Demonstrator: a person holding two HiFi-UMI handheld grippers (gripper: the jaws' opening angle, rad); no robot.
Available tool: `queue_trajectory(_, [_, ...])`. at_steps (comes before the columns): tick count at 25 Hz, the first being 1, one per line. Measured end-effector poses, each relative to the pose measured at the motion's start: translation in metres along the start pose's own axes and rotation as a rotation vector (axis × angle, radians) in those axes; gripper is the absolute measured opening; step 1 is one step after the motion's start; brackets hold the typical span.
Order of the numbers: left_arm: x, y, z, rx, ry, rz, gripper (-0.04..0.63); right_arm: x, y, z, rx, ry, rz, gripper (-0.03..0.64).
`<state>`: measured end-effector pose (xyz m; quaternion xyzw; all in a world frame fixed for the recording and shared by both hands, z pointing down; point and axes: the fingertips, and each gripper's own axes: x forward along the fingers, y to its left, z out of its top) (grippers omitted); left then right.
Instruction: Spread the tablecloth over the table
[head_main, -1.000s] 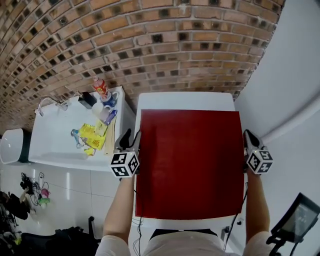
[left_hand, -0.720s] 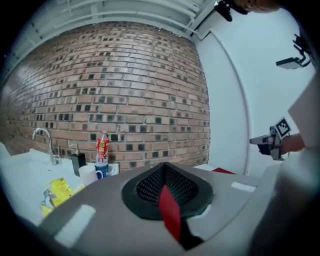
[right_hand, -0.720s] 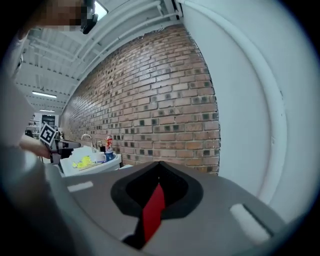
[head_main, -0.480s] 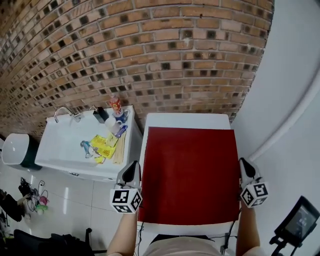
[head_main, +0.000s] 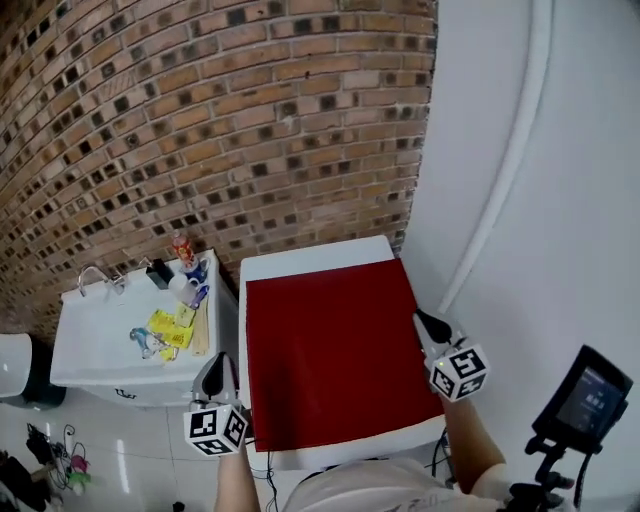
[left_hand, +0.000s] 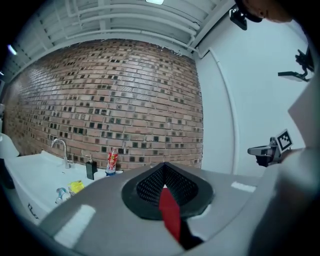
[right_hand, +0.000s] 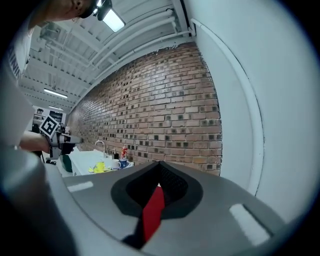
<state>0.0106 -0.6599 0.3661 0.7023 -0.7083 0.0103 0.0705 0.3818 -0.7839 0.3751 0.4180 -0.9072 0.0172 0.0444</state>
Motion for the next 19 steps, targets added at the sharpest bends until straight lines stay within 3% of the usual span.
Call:
queue_trajectory(8, [-0.007,-0.026,0.0,-0.024,0.012,-0.032,0.005,-0.021,0.002,0.016,-0.014,0.006,0.011,0.006])
queue_trajectory(19, [-0.003,-0.035,-0.003,-0.001,0.016,-0.041,0.005,-0.026,-0.002,0.011,-0.024,0.003,-0.001,0.005])
